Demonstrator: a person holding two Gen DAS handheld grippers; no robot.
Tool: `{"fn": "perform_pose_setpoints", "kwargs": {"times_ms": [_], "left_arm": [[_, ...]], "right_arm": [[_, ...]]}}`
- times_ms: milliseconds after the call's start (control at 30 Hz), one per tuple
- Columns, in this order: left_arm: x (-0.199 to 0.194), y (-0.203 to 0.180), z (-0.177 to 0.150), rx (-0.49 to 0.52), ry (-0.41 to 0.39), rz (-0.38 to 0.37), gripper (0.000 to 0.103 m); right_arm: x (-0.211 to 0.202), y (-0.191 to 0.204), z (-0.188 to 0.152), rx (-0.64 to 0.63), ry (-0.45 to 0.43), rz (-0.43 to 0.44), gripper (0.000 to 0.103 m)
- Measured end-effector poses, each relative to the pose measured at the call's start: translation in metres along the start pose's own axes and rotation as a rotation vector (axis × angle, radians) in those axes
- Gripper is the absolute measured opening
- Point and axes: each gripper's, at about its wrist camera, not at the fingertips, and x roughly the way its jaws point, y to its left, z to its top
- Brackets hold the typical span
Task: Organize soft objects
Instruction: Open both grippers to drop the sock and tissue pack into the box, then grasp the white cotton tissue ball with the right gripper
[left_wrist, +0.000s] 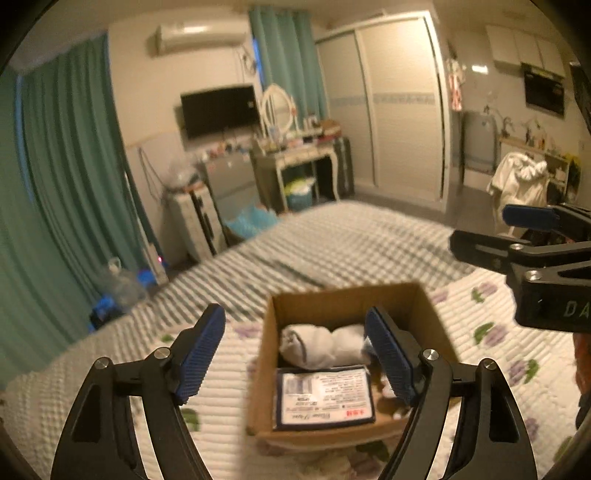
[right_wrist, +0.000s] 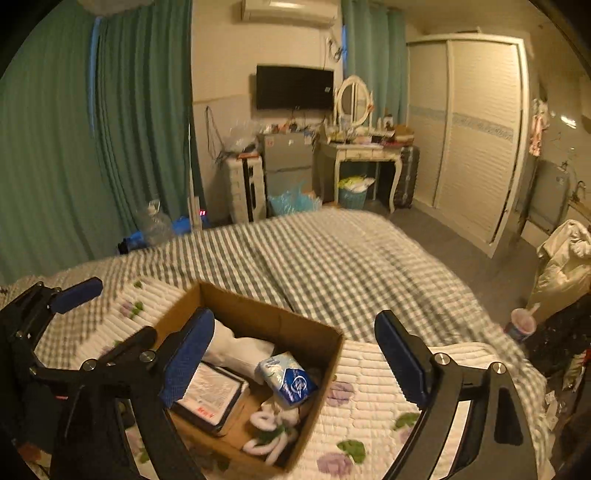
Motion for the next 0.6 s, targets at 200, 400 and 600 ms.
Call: {"fn": "perform_pose_setpoints", "kwargs": {"times_ms": [200, 400, 600], "left_arm": [[-0.095, 0.017, 0.023, -0.05, -0.118, 0.002, 0.093], [-0.162, 0.032, 0.023, -0.071, -0.193, -0.012, 0.093], [-0.176, 0.039, -0.004, -0.09, -0.18, -0.022, 0.093]], "right_arm": [[-0.109, 0.015, 0.021, -0.039, -0.098, -0.045, 0.095], [-0.2, 0.036, 0.023, -0.061, -0.168, -0.074, 0.103], [-0.235, 0.06, -0.011, -0.067, -0.179, -0.091, 0.103]]}}
